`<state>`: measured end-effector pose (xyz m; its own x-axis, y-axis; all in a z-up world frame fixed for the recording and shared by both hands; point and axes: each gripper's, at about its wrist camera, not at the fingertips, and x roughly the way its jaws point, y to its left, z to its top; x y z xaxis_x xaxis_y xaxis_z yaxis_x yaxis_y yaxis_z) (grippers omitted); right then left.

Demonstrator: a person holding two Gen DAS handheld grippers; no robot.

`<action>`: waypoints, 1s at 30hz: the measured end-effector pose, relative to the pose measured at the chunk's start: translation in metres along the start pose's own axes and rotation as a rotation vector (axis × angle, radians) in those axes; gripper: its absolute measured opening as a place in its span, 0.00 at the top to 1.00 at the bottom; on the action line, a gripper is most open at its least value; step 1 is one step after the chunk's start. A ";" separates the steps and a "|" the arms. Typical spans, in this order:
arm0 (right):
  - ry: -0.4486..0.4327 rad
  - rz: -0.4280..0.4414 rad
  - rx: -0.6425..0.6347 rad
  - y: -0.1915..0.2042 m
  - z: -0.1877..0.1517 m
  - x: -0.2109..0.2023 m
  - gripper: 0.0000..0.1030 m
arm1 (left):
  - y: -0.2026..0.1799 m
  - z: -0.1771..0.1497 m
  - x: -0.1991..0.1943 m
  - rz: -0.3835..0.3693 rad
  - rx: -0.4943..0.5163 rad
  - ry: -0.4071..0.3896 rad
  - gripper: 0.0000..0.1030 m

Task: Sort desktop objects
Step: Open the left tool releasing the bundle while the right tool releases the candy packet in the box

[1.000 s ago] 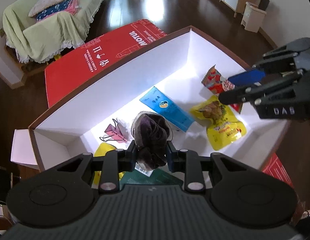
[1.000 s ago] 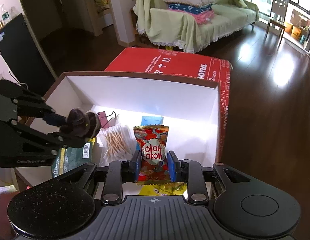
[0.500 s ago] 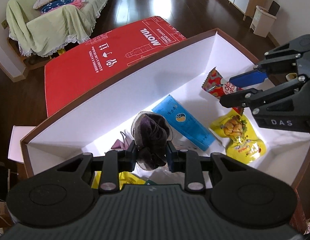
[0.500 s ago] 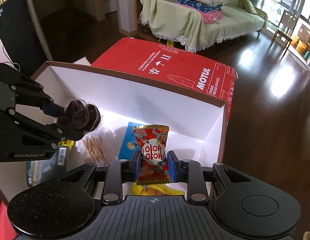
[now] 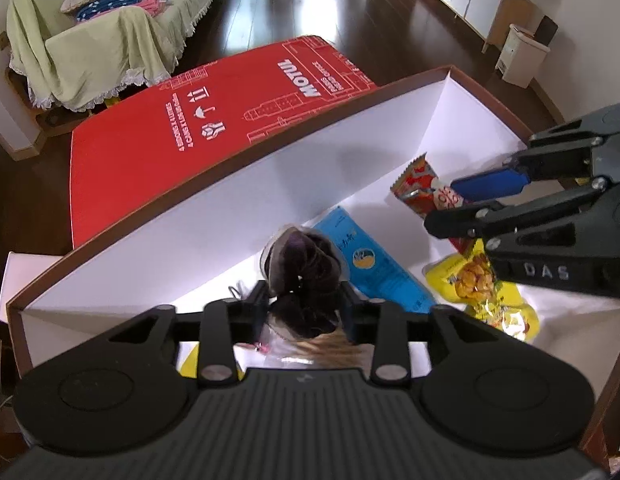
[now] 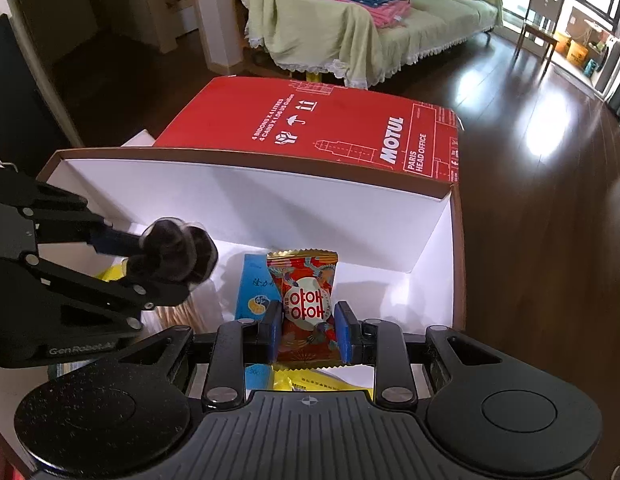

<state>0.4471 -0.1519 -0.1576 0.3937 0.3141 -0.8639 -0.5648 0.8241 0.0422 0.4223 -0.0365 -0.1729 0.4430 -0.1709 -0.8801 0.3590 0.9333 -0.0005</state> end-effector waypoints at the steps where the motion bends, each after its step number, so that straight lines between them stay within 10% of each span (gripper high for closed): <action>1: 0.001 0.000 0.001 -0.001 0.000 -0.001 0.74 | 0.000 0.000 0.001 0.004 0.001 -0.001 0.62; 30: -0.005 0.042 0.036 -0.007 -0.010 -0.033 0.73 | 0.013 -0.008 -0.035 0.046 -0.081 -0.022 0.50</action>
<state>0.4309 -0.1727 -0.1345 0.3736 0.3510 -0.8586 -0.5543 0.8266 0.0967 0.4047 -0.0159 -0.1464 0.4760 -0.1332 -0.8693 0.2708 0.9626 0.0008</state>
